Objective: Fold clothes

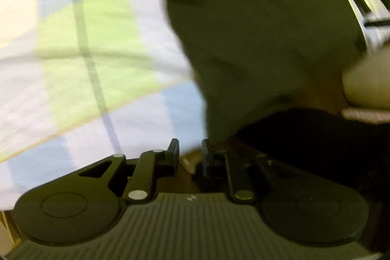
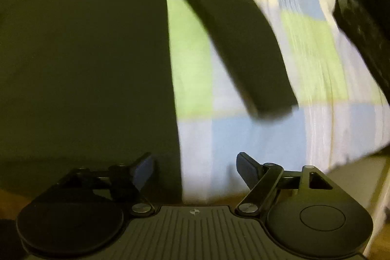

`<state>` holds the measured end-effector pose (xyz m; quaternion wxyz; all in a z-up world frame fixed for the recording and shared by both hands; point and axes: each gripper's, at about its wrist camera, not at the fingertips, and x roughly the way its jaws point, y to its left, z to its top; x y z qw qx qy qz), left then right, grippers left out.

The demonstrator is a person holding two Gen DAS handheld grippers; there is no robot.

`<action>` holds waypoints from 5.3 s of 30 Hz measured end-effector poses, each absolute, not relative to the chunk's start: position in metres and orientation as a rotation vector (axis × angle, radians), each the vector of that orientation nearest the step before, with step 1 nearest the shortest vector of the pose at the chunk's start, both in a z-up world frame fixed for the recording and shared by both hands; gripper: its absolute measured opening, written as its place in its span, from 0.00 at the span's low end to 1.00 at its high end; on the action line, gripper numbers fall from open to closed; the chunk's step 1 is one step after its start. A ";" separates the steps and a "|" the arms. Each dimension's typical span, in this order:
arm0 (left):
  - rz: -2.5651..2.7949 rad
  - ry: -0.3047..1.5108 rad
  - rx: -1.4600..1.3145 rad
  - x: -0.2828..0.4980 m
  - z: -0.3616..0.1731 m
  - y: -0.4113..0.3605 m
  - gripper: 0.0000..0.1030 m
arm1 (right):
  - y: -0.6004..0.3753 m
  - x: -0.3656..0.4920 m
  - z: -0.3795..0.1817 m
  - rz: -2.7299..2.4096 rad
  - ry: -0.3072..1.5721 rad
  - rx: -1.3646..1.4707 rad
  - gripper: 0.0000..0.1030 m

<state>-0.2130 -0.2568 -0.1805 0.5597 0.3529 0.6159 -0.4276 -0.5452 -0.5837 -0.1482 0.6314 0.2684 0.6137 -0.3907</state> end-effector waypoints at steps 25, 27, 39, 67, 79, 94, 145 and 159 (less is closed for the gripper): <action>-0.883 0.845 0.519 -0.025 -0.165 -0.400 0.20 | -0.595 -0.311 -0.114 -0.759 1.134 0.747 0.74; -0.793 0.928 0.423 -0.014 -0.165 -0.355 0.27 | -0.587 -0.290 -0.118 -0.707 1.145 0.750 0.74; -0.785 1.128 0.429 0.013 -0.196 -0.295 0.40 | -0.594 -0.231 -0.112 -0.562 1.189 0.593 0.74; -0.335 0.940 0.694 0.034 -0.136 -0.284 0.30 | -0.784 -0.228 -0.176 -0.480 1.174 0.258 0.74; -1.142 1.032 0.716 -0.004 -0.244 -0.522 0.36 | -0.768 -0.161 -0.201 -0.113 1.132 0.118 0.66; -1.155 0.823 0.663 0.046 -0.207 -0.639 0.08 | -0.844 -0.162 -0.139 -0.426 1.013 0.107 0.00; -1.751 0.619 1.032 -0.321 -0.214 -0.722 0.39 | -0.761 -0.676 -0.098 -1.351 0.958 0.578 0.02; -1.639 0.717 1.005 -0.286 -0.218 -0.689 0.40 | -0.765 -0.666 -0.122 -1.437 0.812 0.766 0.64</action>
